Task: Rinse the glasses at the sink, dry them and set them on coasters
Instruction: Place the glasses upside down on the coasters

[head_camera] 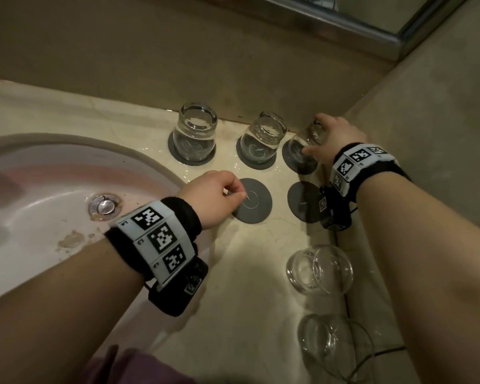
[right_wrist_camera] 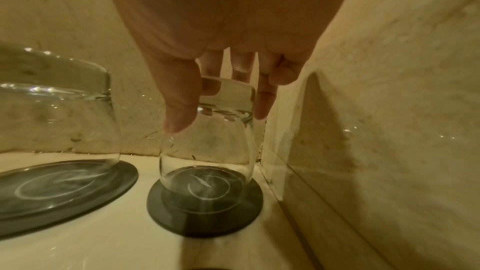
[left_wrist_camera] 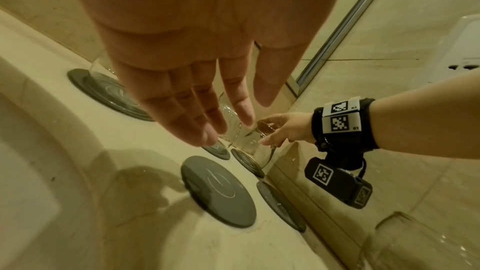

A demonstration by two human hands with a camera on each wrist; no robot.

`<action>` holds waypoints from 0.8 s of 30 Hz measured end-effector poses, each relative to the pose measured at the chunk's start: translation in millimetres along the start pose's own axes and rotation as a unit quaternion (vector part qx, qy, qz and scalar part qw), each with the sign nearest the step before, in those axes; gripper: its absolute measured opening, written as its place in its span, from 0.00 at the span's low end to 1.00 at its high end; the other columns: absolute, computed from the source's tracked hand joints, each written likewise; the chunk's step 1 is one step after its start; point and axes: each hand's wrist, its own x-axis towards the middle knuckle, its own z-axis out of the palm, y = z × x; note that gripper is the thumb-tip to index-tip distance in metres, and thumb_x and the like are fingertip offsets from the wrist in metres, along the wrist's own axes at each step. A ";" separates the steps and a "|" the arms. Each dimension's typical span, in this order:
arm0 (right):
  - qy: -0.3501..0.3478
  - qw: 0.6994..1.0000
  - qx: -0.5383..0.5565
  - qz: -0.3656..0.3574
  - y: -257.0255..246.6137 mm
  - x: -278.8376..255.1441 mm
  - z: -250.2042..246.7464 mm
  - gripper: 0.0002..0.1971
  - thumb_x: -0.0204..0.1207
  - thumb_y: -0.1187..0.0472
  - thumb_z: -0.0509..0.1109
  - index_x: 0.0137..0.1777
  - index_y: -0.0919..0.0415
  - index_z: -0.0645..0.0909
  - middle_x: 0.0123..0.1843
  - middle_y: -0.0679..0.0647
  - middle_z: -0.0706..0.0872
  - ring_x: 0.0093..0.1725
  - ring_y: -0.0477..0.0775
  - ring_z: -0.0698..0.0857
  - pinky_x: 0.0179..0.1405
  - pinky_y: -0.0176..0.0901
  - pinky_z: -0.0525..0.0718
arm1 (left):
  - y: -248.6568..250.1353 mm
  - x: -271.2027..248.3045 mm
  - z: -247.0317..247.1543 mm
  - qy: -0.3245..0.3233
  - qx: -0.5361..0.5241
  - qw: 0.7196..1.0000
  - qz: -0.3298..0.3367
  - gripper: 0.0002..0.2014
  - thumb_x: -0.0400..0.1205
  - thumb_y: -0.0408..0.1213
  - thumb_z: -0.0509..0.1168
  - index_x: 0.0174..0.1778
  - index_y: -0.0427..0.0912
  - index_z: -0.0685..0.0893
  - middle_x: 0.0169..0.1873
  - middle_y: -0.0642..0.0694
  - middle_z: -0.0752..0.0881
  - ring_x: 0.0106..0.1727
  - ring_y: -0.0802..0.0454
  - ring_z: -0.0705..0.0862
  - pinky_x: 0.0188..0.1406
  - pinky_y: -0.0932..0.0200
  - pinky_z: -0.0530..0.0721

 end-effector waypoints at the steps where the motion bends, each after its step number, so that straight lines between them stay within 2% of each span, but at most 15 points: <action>1: -0.004 1.000 0.007 0.001 -0.5 -1.5 -0.2 0.40 0.74 0.46 0.73 0.82 0.45 0.56 0.80 0.56 0.65 0.74 0.64 0.71 0.71 0.59 0.73 | 0.8 -0.4 0.4 -0.002 0.004 1.000 0.002 0.04 0.82 0.42 0.63 0.46 0.49 0.82 0.52 0.50 0.84 0.43 0.54 0.81 0.46 0.62 0.74; 5: -0.023 0.997 0.066 0.013 1.3 -12.5 -2.5 0.42 0.75 0.53 0.73 0.83 0.46 0.51 0.84 0.53 0.55 0.78 0.63 0.67 0.75 0.61 0.70 | 10.8 -5.7 3.0 -0.016 0.022 0.999 0.026 0.04 0.83 0.41 0.63 0.49 0.48 0.82 0.46 0.53 0.84 0.46 0.54 0.80 0.47 0.63 0.74; 7: -0.013 0.995 0.097 0.036 17.9 -29.9 -9.8 0.41 0.77 0.54 0.71 0.84 0.47 0.50 0.85 0.52 0.50 0.79 0.61 0.65 0.75 0.57 0.68 | 27.6 -15.3 11.9 -0.048 0.052 0.995 0.075 0.03 0.82 0.41 0.64 0.49 0.51 0.81 0.46 0.54 0.82 0.51 0.53 0.82 0.51 0.62 0.76; 9: -0.002 0.993 0.112 0.041 27.0 -42.0 -11.8 0.41 0.77 0.53 0.71 0.84 0.49 0.50 0.85 0.52 0.51 0.80 0.60 0.64 0.75 0.55 0.67 | 38.2 -21.1 25.3 -0.070 0.140 0.979 0.131 0.09 0.82 0.44 0.63 0.57 0.52 0.80 0.52 0.53 0.80 0.58 0.52 0.79 0.58 0.60 0.75; 11: 0.005 0.992 0.124 0.026 17.6 -47.0 -13.1 0.40 0.77 0.51 0.71 0.84 0.50 0.52 0.84 0.54 0.54 0.79 0.59 0.65 0.75 0.53 0.67 | 40.5 -20.1 38.0 -0.054 0.248 0.950 0.184 0.18 0.83 0.48 0.62 0.69 0.54 0.74 0.63 0.50 0.76 0.67 0.48 0.72 0.67 0.54 0.71; 14: 0.000 0.991 0.131 0.004 8.5 -67.0 -20.7 0.37 0.78 0.51 0.70 0.83 0.53 0.56 0.83 0.57 0.60 0.79 0.58 0.64 0.75 0.50 0.65 | 48.6 -29.2 62.5 -0.079 0.282 0.924 0.245 0.27 0.82 0.49 0.62 0.77 0.57 0.65 0.72 0.47 0.66 0.73 0.45 0.64 0.71 0.49 0.68; 16: 0.009 0.992 0.123 -0.004 17.2 -89.4 -24.2 0.34 0.79 0.52 0.68 0.82 0.56 0.59 0.80 0.58 0.65 0.77 0.59 0.68 0.73 0.47 0.68 | 57.1 -43.7 84.8 -0.117 0.299 0.908 0.271 0.26 0.81 0.49 0.63 0.76 0.59 0.67 0.76 0.45 0.61 0.75 0.44 0.61 0.73 0.48 0.67; 18: 0.016 0.991 0.133 -0.005 24.7 -109.0 -23.6 0.32 0.79 0.52 0.68 0.81 0.55 0.60 0.79 0.57 0.69 0.74 0.58 0.72 0.69 0.47 0.71 | 60.6 -54.3 101.3 -0.120 0.317 0.900 0.275 0.22 0.81 0.46 0.64 0.73 0.57 0.73 0.77 0.45 0.59 0.75 0.43 0.61 0.72 0.48 0.68; 22: 0.016 0.989 0.146 -0.001 38.7 -144.0 -20.8 0.31 0.80 0.52 0.67 0.80 0.54 0.62 0.77 0.53 0.72 0.72 0.55 0.75 0.66 0.45 0.73 | 62.3 -64.2 116.5 -0.064 0.358 0.897 0.252 0.17 0.80 0.39 0.65 0.65 0.50 0.78 0.74 0.45 0.65 0.69 0.41 0.68 0.60 0.48 0.76; 24: 0.014 0.990 0.143 -0.004 45.5 -157.3 -19.9 0.30 0.80 0.52 0.67 0.80 0.54 0.63 0.77 0.52 0.72 0.73 0.55 0.74 0.67 0.45 0.72 | 61.9 -63.4 121.3 -0.058 0.385 0.888 0.244 0.14 0.81 0.37 0.63 0.62 0.50 0.80 0.69 0.46 0.71 0.66 0.41 0.70 0.54 0.50 0.76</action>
